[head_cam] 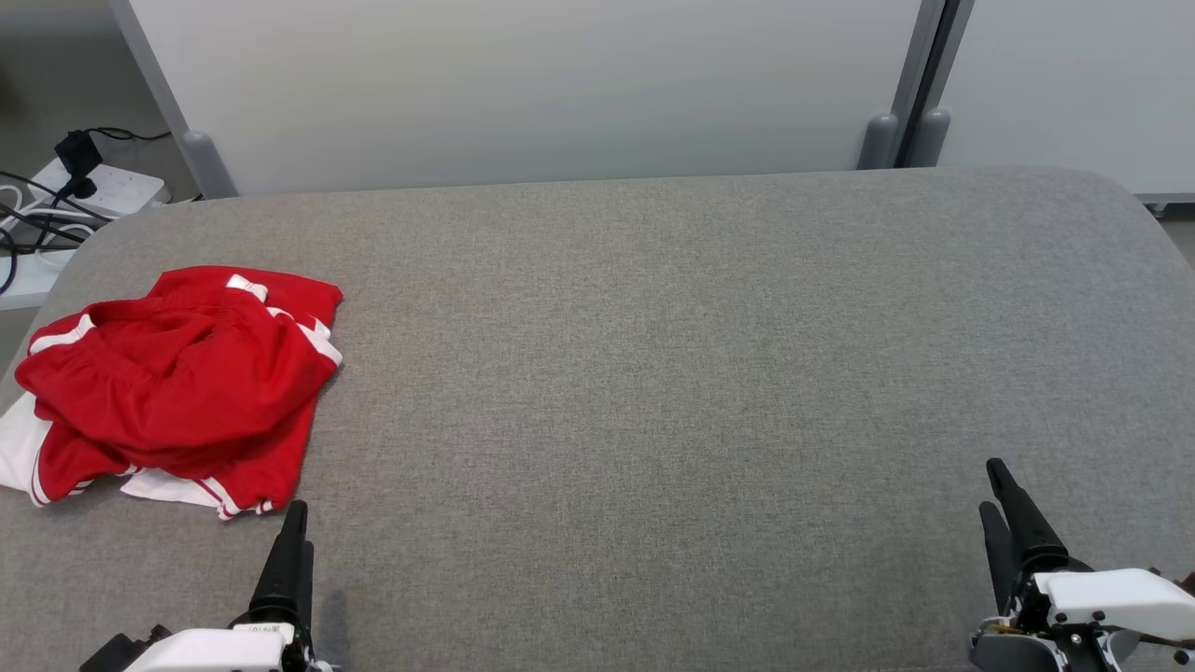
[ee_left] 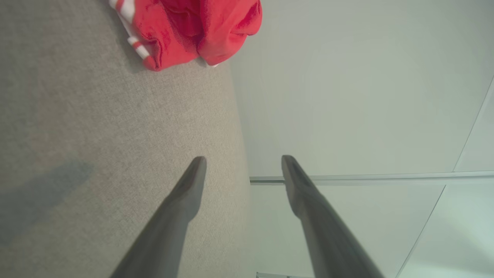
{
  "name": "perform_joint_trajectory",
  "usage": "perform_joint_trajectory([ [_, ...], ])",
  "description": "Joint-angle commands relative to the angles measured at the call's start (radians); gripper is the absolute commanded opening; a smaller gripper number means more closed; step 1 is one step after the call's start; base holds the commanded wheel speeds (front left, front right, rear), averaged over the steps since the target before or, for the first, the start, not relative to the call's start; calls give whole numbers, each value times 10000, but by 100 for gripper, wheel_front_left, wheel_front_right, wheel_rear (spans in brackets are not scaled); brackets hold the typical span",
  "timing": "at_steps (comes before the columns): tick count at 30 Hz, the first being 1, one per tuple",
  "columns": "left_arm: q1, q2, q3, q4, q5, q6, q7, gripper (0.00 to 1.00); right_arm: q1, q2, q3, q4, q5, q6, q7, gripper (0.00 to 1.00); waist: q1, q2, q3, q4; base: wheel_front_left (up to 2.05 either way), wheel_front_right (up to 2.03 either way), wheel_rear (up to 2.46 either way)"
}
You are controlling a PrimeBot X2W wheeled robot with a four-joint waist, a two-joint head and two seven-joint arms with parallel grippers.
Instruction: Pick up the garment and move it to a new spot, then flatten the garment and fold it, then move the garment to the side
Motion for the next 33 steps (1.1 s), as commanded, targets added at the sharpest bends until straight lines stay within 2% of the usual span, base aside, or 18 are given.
perform_joint_trajectory([
  [1,-532,233,52,-176,236,-27,-71,100,-577,-177,107,-134,-209,32,-130,100,-3,-1,1,0,0,0,0],
  [22,-1047,507,43,43,4025,58,-687,100,-1421,-430,703,413,-3380,42,-747,100,-3,-1,25,-2,0,0,0],
  [33,-1299,556,187,227,5585,81,-1010,100,-1862,-491,994,742,-4698,47,-1070,100,-3,-1,27,2,0,0,0],
])
